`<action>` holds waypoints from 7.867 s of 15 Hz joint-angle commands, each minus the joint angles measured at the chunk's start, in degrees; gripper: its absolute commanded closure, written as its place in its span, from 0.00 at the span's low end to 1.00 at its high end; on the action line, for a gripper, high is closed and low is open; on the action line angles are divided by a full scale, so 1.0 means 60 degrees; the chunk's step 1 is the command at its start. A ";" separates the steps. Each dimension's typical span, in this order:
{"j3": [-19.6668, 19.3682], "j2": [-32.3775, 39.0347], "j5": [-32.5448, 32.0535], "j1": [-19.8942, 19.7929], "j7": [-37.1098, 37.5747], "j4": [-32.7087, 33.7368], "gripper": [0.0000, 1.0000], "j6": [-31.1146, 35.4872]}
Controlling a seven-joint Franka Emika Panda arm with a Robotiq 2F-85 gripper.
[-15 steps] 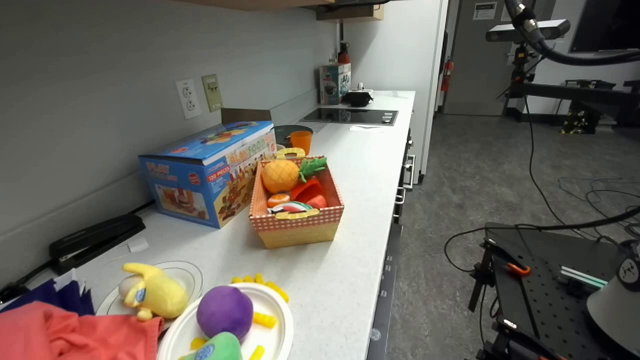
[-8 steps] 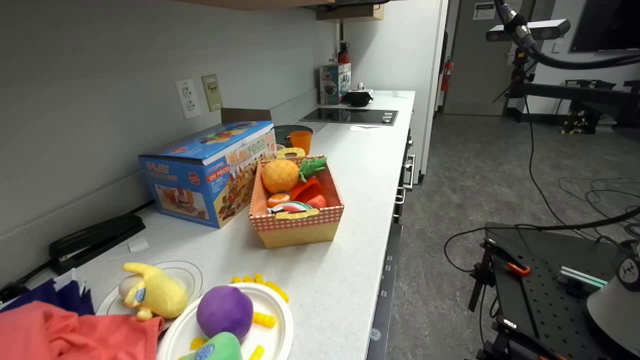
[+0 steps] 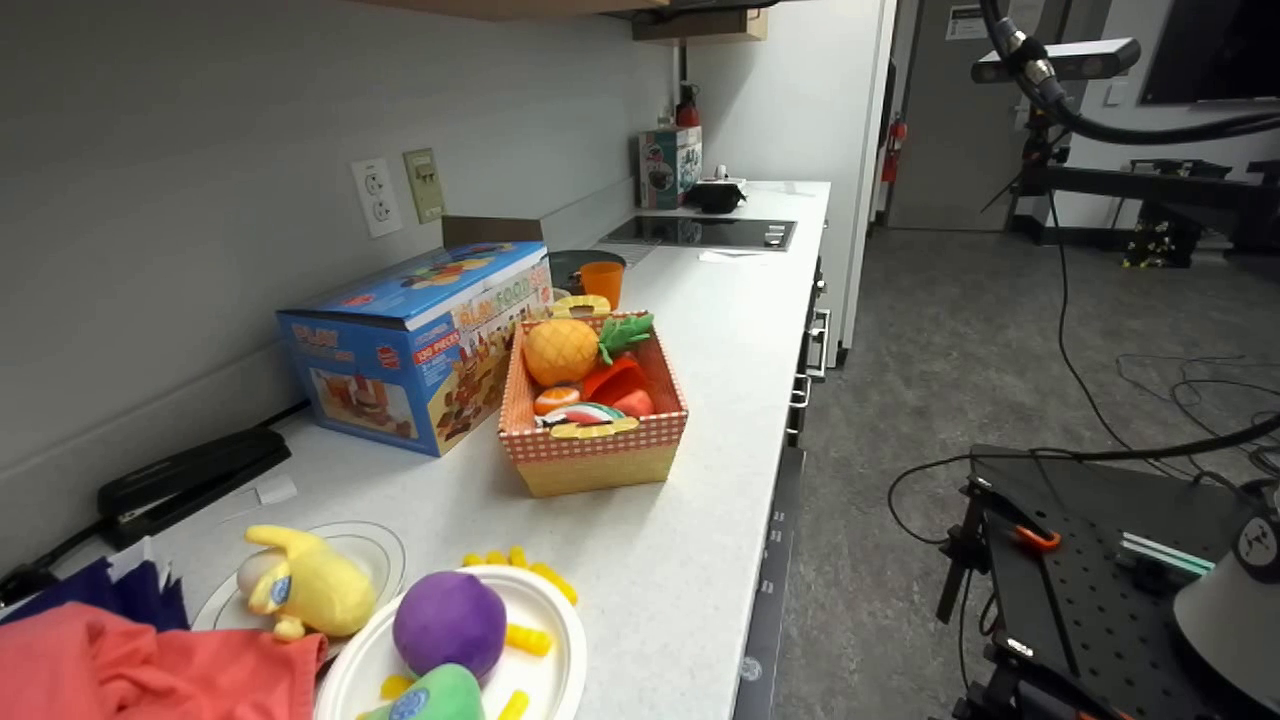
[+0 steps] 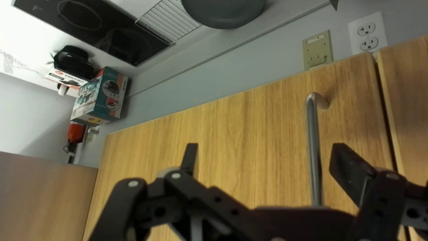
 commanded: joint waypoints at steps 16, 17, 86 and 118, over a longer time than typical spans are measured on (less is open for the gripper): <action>0.0095 -0.0113 -0.1714 -0.0106 0.1368 -0.0134 0.00 -0.1837; 0.0062 -0.0199 -0.1736 -0.0138 0.1408 -0.0290 0.00 -0.1859; -0.0162 -0.4365 -0.2341 -0.1498 0.2510 -0.3145 0.00 -0.3161; -0.2252 -0.4916 -0.4720 -0.1522 0.2423 -0.2162 0.00 -0.4378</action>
